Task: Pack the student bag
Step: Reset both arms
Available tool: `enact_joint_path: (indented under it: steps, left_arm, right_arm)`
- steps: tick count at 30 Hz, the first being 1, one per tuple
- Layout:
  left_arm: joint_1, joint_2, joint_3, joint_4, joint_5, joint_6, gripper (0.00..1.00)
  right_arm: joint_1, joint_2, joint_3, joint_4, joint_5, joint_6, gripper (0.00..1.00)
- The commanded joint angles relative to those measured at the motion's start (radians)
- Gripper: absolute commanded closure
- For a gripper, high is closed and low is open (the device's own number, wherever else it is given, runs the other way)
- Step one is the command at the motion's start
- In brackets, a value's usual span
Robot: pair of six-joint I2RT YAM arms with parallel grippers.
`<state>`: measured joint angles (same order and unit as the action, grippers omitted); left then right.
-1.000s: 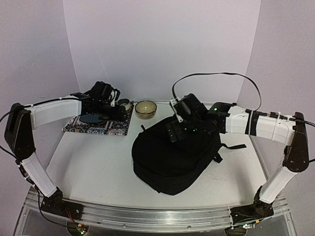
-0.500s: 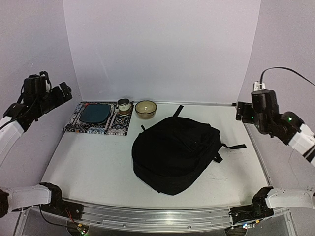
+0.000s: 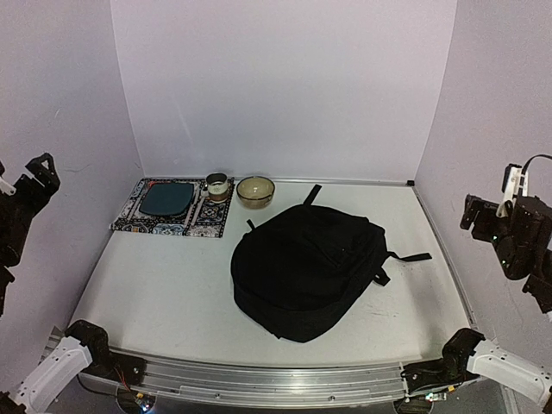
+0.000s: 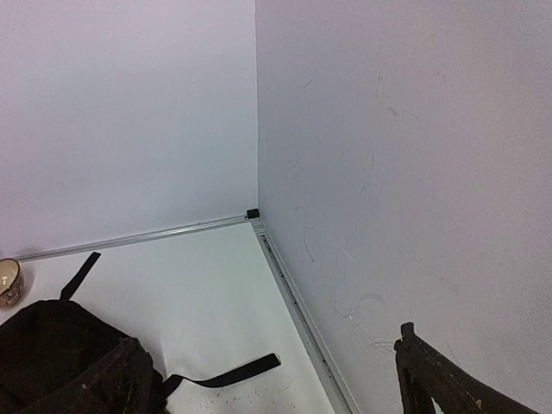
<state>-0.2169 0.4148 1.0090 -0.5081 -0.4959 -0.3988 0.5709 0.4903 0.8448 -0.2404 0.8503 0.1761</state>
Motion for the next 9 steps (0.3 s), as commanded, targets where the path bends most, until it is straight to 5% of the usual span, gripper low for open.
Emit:
enact_joint_path:
  steps: [1, 9]
  left_arm:
    - [-0.001, -0.03, -0.023, -0.001, -0.046, 0.042, 0.0]
    - [-0.001, -0.052, -0.023, -0.012, -0.007, 0.048, 0.01]
  right_arm:
    - [0.003, -0.005, -0.021, 0.007, 0.014, -0.048, 0.02]
    - [0.003, 0.008, -0.033, 0.007, 0.0, -0.047, 0.02]
